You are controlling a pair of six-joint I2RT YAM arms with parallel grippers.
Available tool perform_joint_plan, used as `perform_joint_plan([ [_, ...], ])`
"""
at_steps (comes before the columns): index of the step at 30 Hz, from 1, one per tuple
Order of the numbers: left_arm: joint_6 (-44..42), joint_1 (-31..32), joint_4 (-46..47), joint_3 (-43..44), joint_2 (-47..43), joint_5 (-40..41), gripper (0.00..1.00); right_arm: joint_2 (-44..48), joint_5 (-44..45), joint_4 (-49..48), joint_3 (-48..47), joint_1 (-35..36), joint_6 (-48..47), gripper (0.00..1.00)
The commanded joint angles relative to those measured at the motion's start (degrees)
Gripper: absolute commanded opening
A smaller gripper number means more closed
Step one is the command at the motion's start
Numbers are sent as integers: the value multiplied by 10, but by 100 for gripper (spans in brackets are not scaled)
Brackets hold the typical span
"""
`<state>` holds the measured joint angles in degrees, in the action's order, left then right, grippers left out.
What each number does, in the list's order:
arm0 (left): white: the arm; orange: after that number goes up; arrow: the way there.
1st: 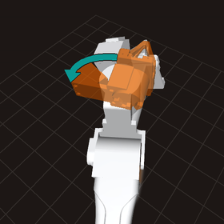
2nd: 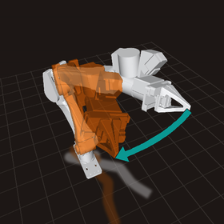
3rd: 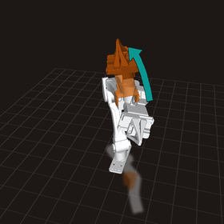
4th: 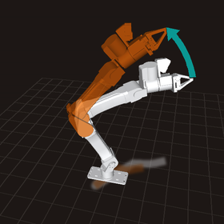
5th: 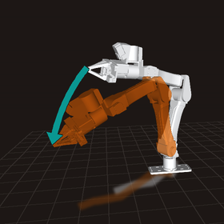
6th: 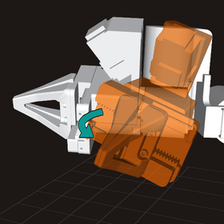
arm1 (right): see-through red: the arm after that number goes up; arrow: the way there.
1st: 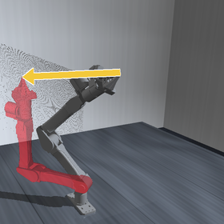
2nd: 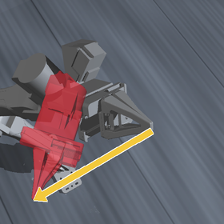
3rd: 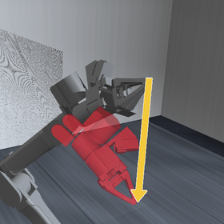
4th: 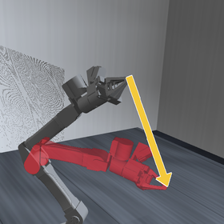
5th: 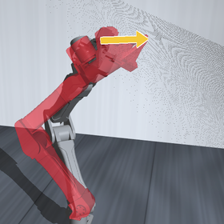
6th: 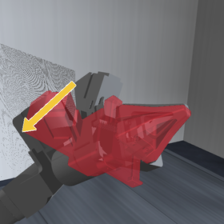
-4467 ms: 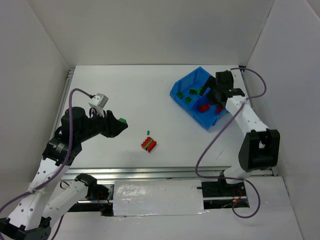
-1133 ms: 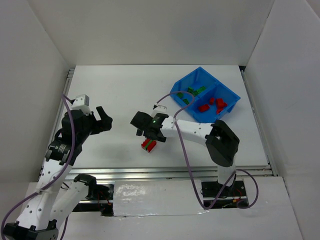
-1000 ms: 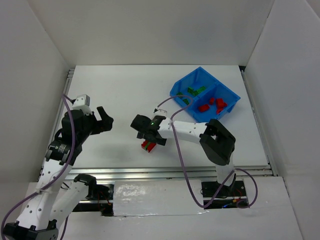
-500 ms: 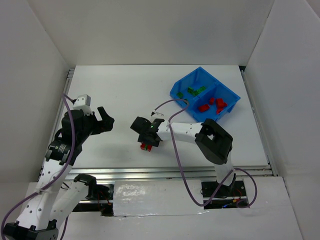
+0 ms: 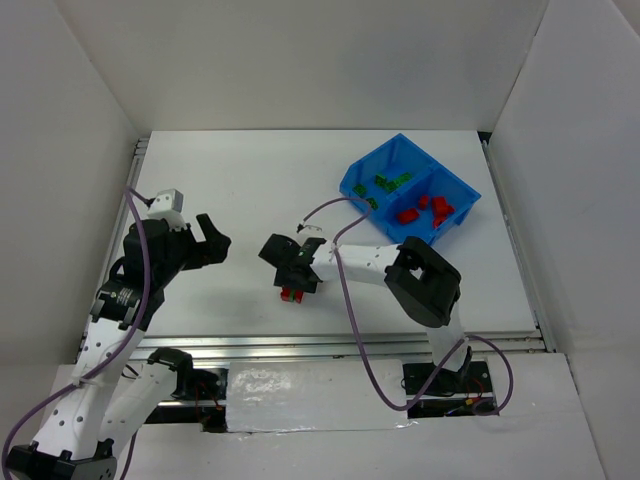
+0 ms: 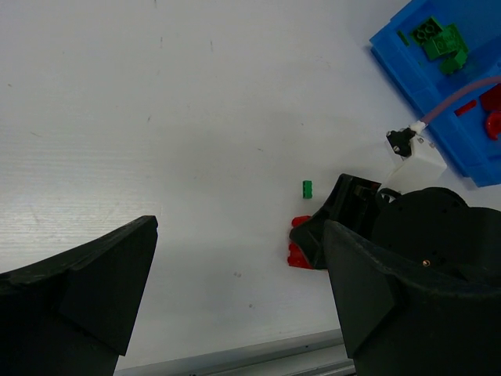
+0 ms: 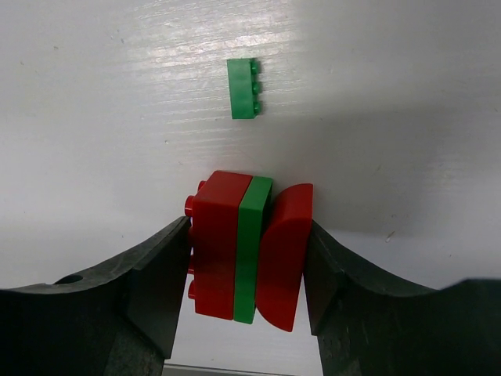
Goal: Sort the legos into containers by color
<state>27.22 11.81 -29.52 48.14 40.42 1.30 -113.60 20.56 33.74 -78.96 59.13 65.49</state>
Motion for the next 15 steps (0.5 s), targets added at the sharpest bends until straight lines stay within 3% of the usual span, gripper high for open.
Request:
perform_joint_plan([
  [1, 9, -3, 25, 6, -2, -24, 100, 3, -4, -3, -9, 5, -19, 31],
  [2, 13, -3, 28, 3, -5, -37, 99, 14, -5, -12, 4, 5, -31, 23],
  [7, 65, -3, 25, -10, -16, -80, 100, 143, 33, -143, 82, 33, -142, 15],
  [8, 79, -3, 13, -5, -12, -85, 99, 160, 42, -168, 113, 43, -206, 0],
  [12, 148, -3, -9, 27, 11, -146, 100, 256, 63, -327, 198, 93, -371, 0],
  [15, 185, -3, -28, 61, 39, -192, 100, 295, 6, -400, 245, 99, -459, 0],
])
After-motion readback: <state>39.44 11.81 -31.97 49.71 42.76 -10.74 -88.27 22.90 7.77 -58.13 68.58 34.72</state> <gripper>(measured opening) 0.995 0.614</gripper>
